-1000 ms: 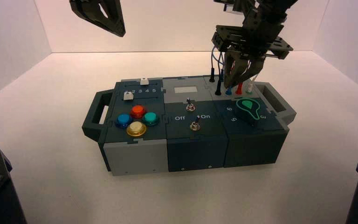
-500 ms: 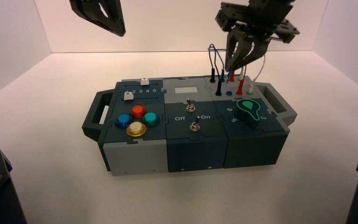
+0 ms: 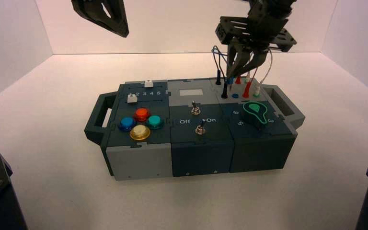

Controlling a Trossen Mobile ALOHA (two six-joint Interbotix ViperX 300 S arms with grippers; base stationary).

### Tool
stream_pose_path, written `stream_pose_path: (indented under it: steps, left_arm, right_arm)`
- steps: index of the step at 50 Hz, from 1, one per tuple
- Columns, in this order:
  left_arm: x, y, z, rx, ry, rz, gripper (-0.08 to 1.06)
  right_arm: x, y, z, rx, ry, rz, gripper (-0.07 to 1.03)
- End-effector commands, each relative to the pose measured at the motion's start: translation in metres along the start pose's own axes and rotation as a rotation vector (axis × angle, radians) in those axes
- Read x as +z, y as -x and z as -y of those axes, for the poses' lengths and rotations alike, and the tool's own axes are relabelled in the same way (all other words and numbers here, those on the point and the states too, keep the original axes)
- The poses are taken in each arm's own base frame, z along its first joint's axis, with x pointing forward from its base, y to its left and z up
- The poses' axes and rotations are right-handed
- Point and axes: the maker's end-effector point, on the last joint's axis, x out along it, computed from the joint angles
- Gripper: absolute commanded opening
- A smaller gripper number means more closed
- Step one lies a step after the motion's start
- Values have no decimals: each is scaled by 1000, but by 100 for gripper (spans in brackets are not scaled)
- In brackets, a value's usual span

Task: Pull the blue wire.

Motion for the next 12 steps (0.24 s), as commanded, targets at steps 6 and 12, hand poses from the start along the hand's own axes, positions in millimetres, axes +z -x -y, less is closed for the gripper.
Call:
stream_pose_path:
  steps: [6, 12]
  left_arm:
    - [15, 6, -1, 6, -18, 50, -3]
    - [18, 6, -1, 8, -18, 63, -3]
  right_arm:
    - [-2, 7, 1, -4, 26, 14, 29]
    - [-4, 18, -1, 4, 26, 33, 29]
